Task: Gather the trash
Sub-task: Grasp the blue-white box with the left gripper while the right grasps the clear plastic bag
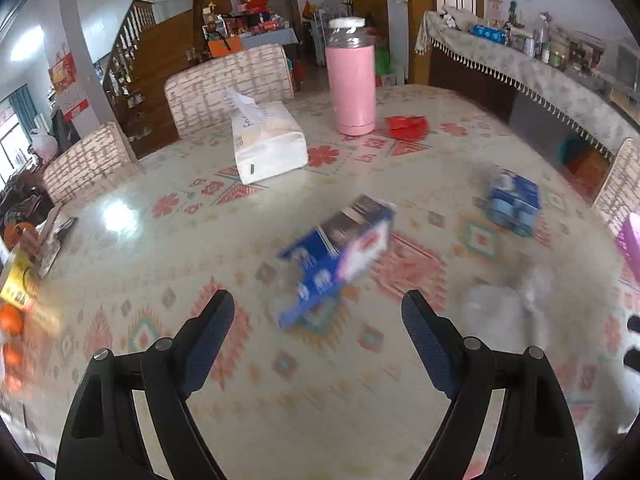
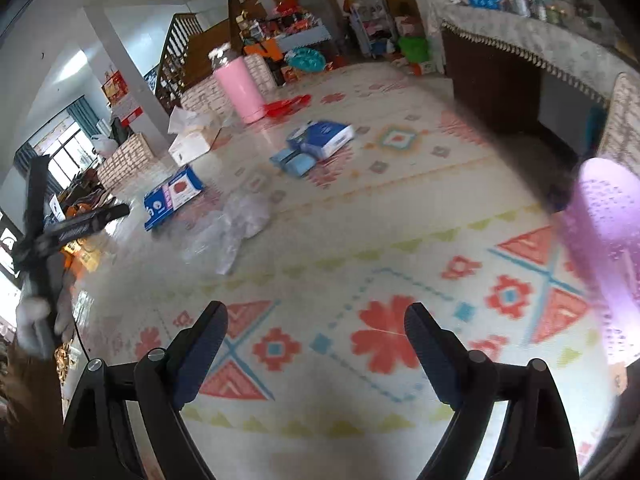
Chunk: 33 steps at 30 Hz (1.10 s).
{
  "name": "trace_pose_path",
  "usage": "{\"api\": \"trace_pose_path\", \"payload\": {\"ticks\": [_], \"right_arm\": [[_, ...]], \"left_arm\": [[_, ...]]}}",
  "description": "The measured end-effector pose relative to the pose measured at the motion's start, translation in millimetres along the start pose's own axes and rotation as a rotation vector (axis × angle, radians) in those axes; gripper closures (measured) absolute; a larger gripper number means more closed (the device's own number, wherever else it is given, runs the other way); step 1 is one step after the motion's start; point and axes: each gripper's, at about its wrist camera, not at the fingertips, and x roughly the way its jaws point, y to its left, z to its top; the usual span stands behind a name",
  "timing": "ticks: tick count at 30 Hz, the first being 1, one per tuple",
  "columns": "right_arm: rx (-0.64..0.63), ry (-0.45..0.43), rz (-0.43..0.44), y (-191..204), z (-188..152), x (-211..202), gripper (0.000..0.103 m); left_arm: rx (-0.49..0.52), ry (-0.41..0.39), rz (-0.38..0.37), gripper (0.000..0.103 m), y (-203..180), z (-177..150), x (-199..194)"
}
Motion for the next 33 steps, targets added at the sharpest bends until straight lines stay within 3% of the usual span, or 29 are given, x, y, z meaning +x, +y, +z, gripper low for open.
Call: {"api": "trace_pose_path", "payload": {"ticks": [8,13,16,17,18,19,23,28,30,33], "right_arm": [[0.007,0.039,-0.022,10.7,14.6,24.8,0.010],[0.007,0.062,-0.027,16.8,27.1,42.8,0.010],[-0.012,0.071,-0.016,26.3,35.8,54.9,0.010],[-0.023,0.071,-0.014,30.3,39.5,59.0,0.010],[-0.031,0.070,-0.011,33.9,43.0,62.5,0.010],[-0.039,0.069,-0.008,38.0,47.2,66.6,0.010],[-0.068,0.050,0.009,54.3,63.5,83.1,0.010],[-0.123,0.045,-0.058,69.9,72.9,105.5,0.011],[-0.126,0.054,-0.084,71.5,73.6,112.3,0.017],[-0.123,0.045,-0.098,69.3,72.2,111.4,0.040]], "left_arm": [[0.029,0.045,-0.110,0.018,13.4,45.0,59.6],[0.052,0.104,-0.148,0.018,9.1,47.8,85.1],[-0.010,0.151,-0.181,0.019,11.2,40.9,91.7],[-0.028,0.161,-0.174,0.024,11.7,38.5,92.3],[-0.039,0.179,-0.167,0.053,11.0,35.1,92.9],[-0.041,0.201,-0.169,0.073,9.7,32.6,94.3],[-0.030,0.208,-0.163,0.074,-0.5,17.8,81.1],[-0.025,0.201,-0.191,0.074,-10.9,1.4,57.8],[-0.034,0.192,-0.200,0.074,-13.0,-4.6,45.7],[-0.054,0.182,-0.202,0.074,-14.4,-11.3,31.2]]}}
